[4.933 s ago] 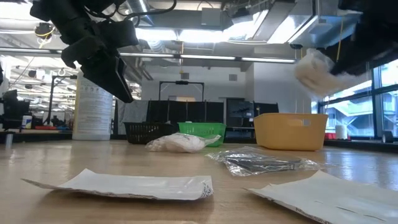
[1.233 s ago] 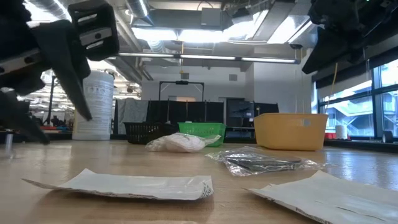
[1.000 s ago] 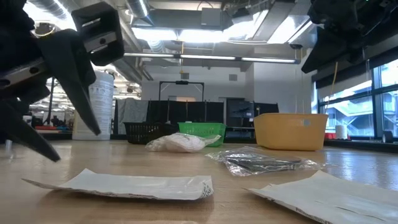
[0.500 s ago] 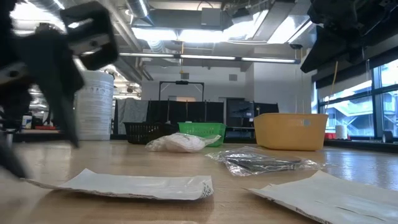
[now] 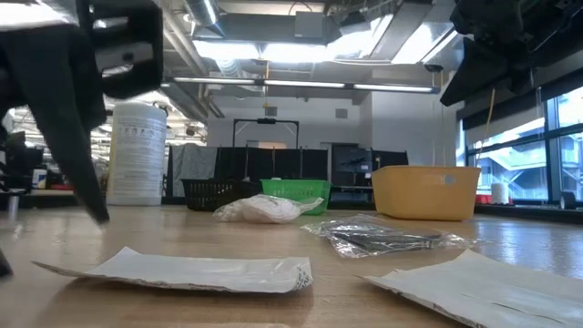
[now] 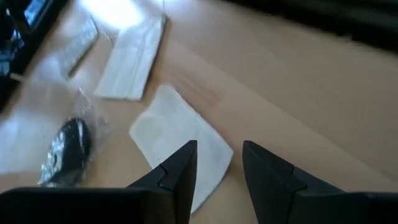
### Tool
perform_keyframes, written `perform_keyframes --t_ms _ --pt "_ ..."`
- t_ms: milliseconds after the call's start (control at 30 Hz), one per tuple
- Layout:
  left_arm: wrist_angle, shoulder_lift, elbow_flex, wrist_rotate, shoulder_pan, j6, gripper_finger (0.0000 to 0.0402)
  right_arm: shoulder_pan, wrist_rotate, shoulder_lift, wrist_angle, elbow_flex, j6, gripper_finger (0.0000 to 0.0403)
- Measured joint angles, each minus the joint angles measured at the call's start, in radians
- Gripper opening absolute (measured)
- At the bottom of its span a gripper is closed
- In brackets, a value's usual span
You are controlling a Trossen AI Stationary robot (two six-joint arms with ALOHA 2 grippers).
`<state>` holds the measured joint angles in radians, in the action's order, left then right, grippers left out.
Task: Pick & Place Travel size toiletries
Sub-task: Put the white bandage pack into the green bin
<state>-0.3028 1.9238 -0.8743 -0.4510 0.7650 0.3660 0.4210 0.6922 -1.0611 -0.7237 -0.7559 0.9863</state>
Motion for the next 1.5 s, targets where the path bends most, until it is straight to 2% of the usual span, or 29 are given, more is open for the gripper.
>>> perform_keyframes --t_ms 267,600,767,1000,1300,1500 --pt "-0.008 0.056 -0.051 -0.034 -0.002 -0.065 0.0125 0.000 -0.003 0.000 0.006 0.000 0.000 0.0026" --pt "0.069 0.067 -0.057 -0.108 0.000 -0.175 0.0125 0.000 -0.027 0.000 0.025 0.000 -0.003 0.0005" --pt "0.102 0.068 -0.057 -0.124 0.000 -0.200 0.0120 0.000 -0.027 0.000 0.029 0.000 -0.006 0.0011" --pt "0.137 0.068 -0.056 -0.115 -0.018 -0.230 0.0079 0.000 -0.027 0.000 0.029 0.000 -0.007 0.0028" --pt "0.142 0.069 -0.053 -0.103 -0.039 -0.269 0.0010 0.000 -0.071 0.000 0.061 0.000 -0.037 0.0005" --pt "0.147 0.067 -0.052 -0.123 -0.040 -0.290 0.0002 0.000 -0.074 0.000 0.079 0.000 -0.056 0.0014"
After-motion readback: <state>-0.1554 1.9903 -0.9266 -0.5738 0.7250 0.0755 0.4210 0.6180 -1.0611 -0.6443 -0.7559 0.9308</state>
